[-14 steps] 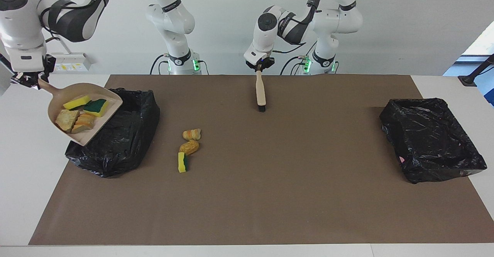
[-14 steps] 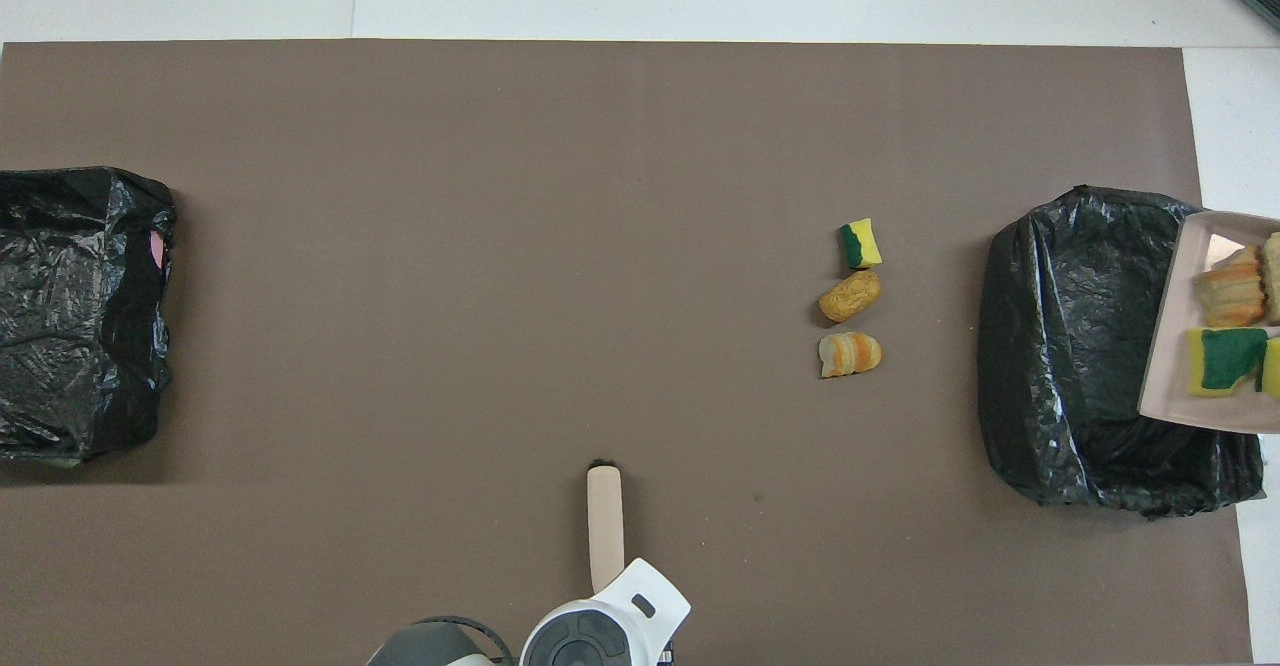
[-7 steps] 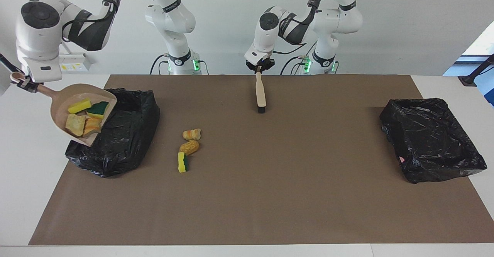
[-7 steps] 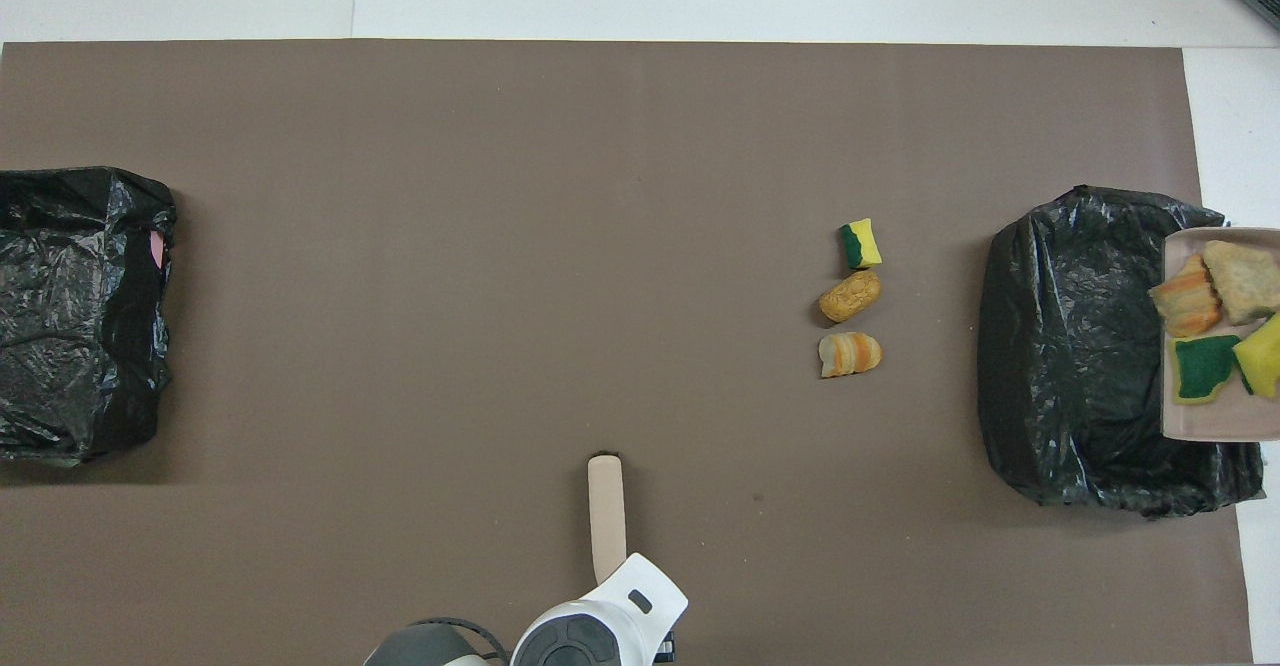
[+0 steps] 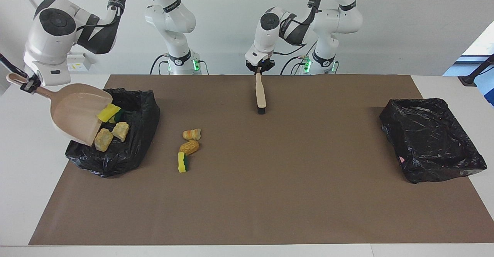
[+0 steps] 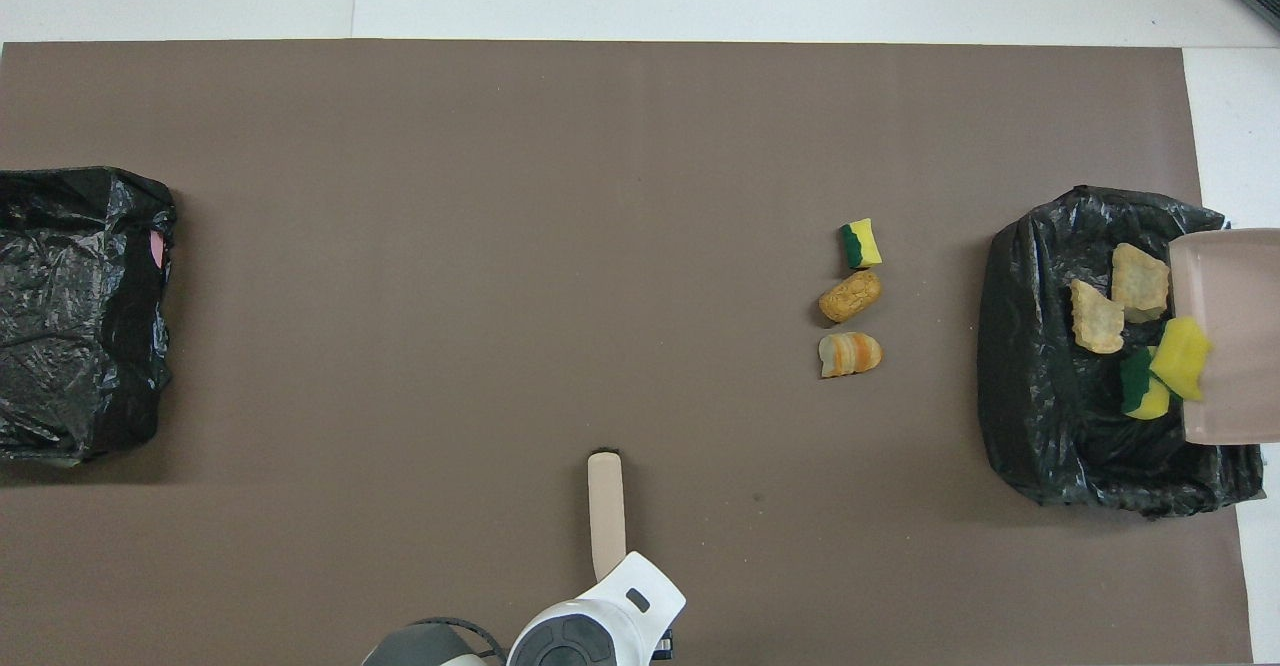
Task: Sweep and dump trash in bin
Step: 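Tip the dustpan to dump the items into the bag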
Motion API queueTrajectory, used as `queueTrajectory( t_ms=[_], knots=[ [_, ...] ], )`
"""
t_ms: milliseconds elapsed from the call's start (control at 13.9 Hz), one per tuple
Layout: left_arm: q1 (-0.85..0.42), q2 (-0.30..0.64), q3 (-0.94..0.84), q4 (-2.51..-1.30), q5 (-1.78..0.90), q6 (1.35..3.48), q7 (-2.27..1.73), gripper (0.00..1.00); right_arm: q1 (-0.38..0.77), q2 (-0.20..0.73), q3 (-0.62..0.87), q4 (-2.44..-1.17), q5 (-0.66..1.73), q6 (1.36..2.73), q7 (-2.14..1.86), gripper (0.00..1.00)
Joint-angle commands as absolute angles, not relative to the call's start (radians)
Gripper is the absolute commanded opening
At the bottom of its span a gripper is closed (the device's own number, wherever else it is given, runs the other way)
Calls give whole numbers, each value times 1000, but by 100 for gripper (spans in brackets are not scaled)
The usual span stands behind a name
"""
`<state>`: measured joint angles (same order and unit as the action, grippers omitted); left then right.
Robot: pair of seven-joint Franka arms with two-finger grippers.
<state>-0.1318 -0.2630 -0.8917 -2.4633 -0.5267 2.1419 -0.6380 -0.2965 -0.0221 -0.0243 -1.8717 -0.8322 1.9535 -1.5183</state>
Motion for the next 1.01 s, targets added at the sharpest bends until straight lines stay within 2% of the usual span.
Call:
queueTrajectory(
  t_ms=[0, 144, 216, 288, 433, 577, 649, 937],
  knots=[
    [-140, -299, -882, -2491, -552, 2142, -575, 0, -310, -43, -20, -1821, -838, 1925, -1528, 0],
    [-137, -298, -881, -2490, -552, 2135, -549, 6, -310, -67, -18, -1780, -792, 1849, -1546, 0],
    [-135, -298, -881, -2490, -552, 2131, -548, 13, -310, -83, -14, -1761, -760, 1817, -1548, 0],
    [-133, -296, -879, -2488, -552, 2126, -546, 28, -308, -86, -9, -1737, -730, 1784, -1545, 0],
    [-127, -290, -877, -2487, -552, 2126, -546, 50, -298, -92, -8, -1698, -623, 1735, -1531, 0],
    [-95, -276, -877, -2476, -551, 2129, -540, 90, -290, -106, -2, -1694, -514, 1709, -1436, 0],
    [-94, -264, -874, -2462, -548, 2134, -528, 100, -266, -109, 17, -1697, -479, 1688, -1357, 0],
    [-101, -253, -752, -2396, -452, 2123, -440, 100, -145, -115, 107, -1706, -388, 1599, -934, 0]
  ],
)
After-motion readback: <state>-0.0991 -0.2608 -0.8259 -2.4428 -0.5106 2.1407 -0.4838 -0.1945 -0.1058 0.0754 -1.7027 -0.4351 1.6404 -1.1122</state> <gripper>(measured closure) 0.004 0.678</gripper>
